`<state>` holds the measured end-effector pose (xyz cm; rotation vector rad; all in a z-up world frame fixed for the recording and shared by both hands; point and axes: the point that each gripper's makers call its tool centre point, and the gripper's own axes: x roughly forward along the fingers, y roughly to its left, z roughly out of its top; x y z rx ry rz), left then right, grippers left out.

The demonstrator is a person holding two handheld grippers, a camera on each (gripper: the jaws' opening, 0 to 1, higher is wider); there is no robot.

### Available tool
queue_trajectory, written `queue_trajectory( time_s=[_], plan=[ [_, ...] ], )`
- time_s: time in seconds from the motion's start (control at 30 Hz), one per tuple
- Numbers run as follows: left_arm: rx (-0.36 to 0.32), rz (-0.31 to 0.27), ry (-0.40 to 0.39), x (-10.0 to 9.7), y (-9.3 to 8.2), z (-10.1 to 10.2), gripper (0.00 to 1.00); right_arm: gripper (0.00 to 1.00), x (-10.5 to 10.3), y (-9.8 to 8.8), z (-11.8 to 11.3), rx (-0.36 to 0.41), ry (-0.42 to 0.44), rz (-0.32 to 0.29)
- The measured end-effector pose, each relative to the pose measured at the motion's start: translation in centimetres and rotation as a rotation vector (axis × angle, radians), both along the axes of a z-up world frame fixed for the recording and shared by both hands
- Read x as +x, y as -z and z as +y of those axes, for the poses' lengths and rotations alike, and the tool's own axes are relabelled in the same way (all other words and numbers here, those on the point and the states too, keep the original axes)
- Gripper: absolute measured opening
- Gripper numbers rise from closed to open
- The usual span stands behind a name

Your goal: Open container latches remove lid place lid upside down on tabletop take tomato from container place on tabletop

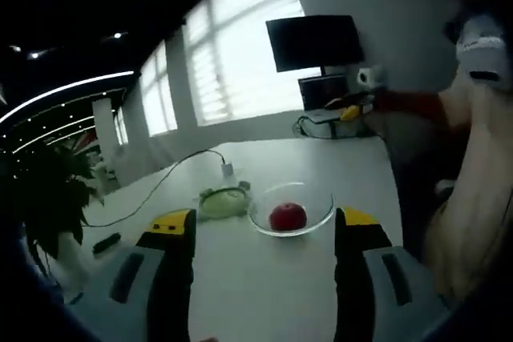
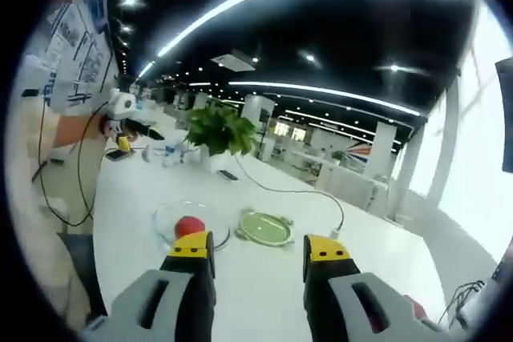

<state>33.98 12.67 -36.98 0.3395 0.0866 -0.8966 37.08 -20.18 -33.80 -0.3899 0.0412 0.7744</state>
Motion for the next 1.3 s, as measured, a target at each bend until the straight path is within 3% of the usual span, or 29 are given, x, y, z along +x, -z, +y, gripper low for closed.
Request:
queue_trajectory(
  time_s=[0.13,0.23,0.37,0.47,0.73,0.97,1.17,1.3],
  plan=[
    [0.084,0.019,0.060,0.8,0.2,-1.9,0.63,0.38,0.3,-0.3,2.2,-0.048,-0.086,0.031],
    [0.104,0.077,0.089,1.5,0.3,-3.3,0.63,0.38,0.7,-0.5,3.8,-0.064,-0.122,0.041],
    [0.167,0.080,0.131,2.6,0.2,-4.9,0.63,0.38,0.9,-0.2,6.1,-0.096,-0.182,0.063],
    [0.242,0.087,0.176,2.9,1.0,-6.2,0.63,0.38,1.1,0.4,7.3,-0.127,-0.215,0.081],
    [0.348,0.139,0.235,4.2,3.1,-8.9,0.62,0.39,1.6,1.6,10.5,-0.192,-0.308,0.137],
    [0.445,0.212,0.273,5.2,5.7,-11.2,0.62,0.41,1.7,4.5,13.5,-0.281,-0.401,0.204],
    [0.542,0.238,0.319,5.3,8.4,-12.7,0.62,0.42,2.1,8.4,16.1,-0.374,-0.460,0.258],
    [0.545,0.270,0.307,5.6,9.6,-13.7,0.62,0.43,2.5,11.0,17.2,-0.446,-0.483,0.265]
  ],
)
